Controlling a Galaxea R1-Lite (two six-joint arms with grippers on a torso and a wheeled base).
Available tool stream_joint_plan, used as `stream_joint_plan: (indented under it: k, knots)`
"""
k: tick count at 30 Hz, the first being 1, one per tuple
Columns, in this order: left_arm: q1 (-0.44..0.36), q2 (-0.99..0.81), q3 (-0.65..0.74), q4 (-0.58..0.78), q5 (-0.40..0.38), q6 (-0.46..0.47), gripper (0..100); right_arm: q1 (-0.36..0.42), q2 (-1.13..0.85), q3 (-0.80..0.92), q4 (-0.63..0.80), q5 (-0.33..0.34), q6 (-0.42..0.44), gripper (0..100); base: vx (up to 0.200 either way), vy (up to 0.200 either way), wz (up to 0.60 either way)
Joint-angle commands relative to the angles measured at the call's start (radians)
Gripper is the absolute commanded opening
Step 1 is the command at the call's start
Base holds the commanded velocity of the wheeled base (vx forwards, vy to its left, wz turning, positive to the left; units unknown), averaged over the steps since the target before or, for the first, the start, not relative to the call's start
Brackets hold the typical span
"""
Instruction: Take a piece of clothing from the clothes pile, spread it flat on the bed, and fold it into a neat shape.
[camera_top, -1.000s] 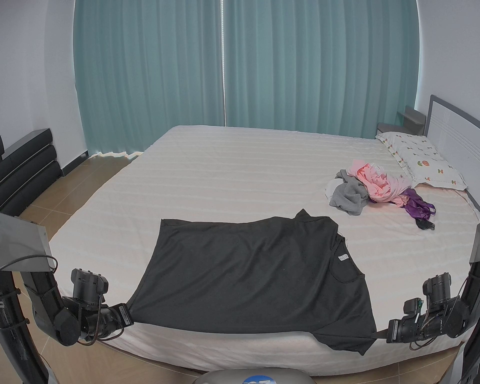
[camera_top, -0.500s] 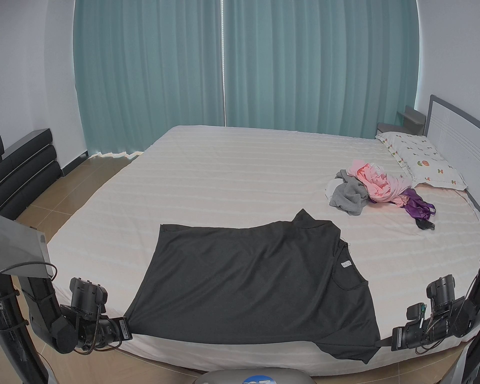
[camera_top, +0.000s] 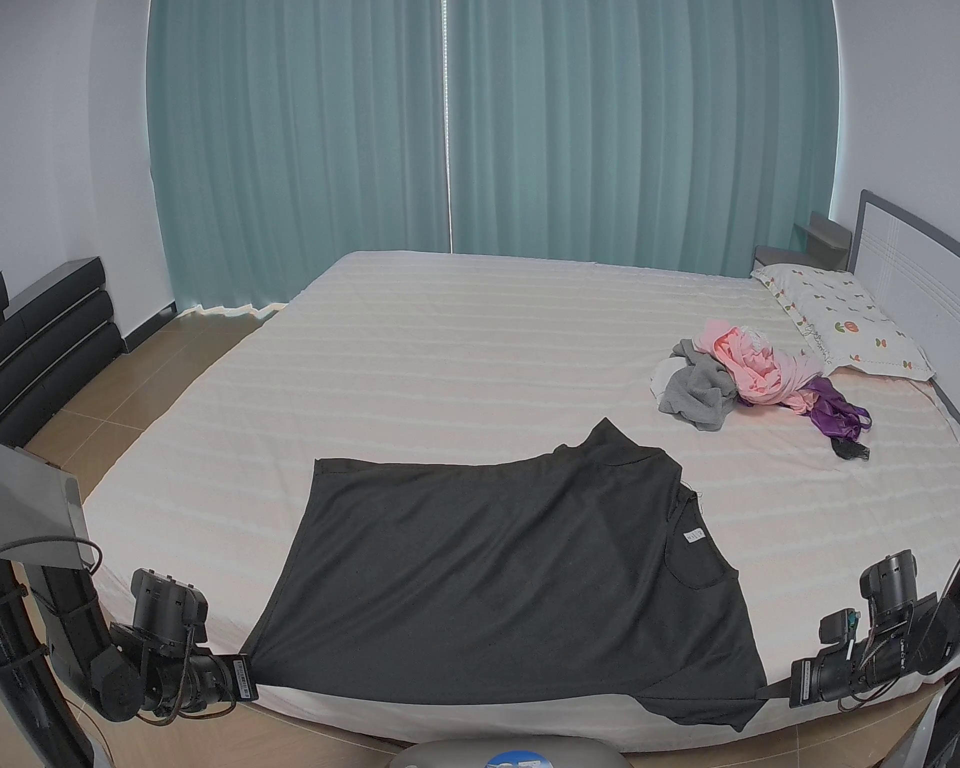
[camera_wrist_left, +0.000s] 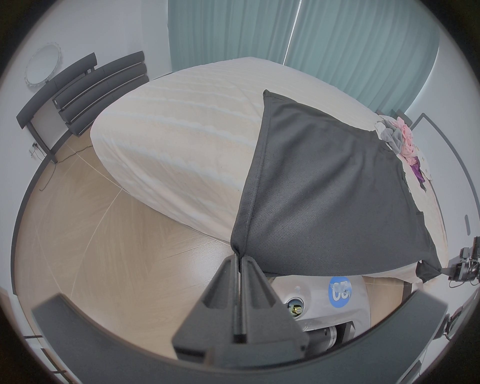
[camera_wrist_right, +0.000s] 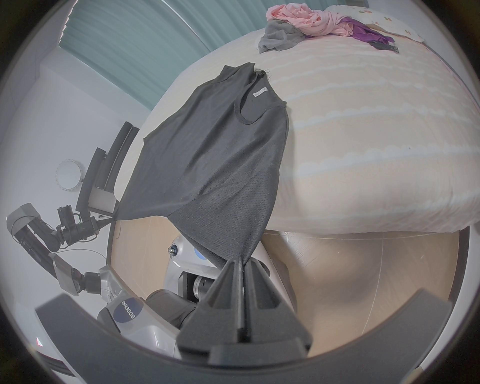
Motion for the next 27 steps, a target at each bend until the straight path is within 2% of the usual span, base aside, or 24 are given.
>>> stream_joint_plan:
  k: [1, 8, 12, 14, 16, 19, 26, 27]
  knots:
    - [-0.002, -0.030, 0.013, 0.001, 0.000, 0.000, 0, -0.001, -0.047, 0.018, 0.030, 0.001, -0.019, 0, 0.000, 0.000, 0.00]
    - [0.000, -0.066, -0.004, 0.000, 0.022, 0.000, 0, -0.015, -0.098, -0.005, 0.016, 0.008, -0.016, 0, 0.000, 0.000, 0.00]
    - [0.007, -0.069, -0.121, -0.010, 0.059, -0.064, 0, -0.015, -0.092, -0.070, 0.009, 0.002, -0.008, 0, 0.000, 0.000, 0.00]
    - [0.007, -0.070, -0.164, -0.002, 0.086, -0.101, 0, -0.013, -0.089, -0.100, 0.007, 0.002, 0.014, 0, 0.000, 0.000, 0.00]
    - [0.007, -0.070, -0.219, 0.007, 0.120, -0.106, 0, -0.004, -0.089, -0.166, 0.009, 0.001, 0.084, 0, 0.000, 0.000, 0.00]
    - [0.009, -0.073, -0.257, 0.027, 0.126, -0.107, 0, 0.002, -0.087, -0.220, 0.009, -0.002, 0.141, 0, 0.000, 0.000, 0.00]
    - [0.012, -0.075, -0.444, 0.207, 0.126, -0.189, 0, 0.008, -0.032, -0.338, 0.009, -0.044, 0.169, 0, 0.000, 0.000, 0.00]
    - [0.012, -0.078, -0.506, 0.296, 0.123, -0.208, 0, 0.008, -0.023, -0.352, 0.009, -0.045, 0.169, 0, 0.000, 0.000, 0.00]
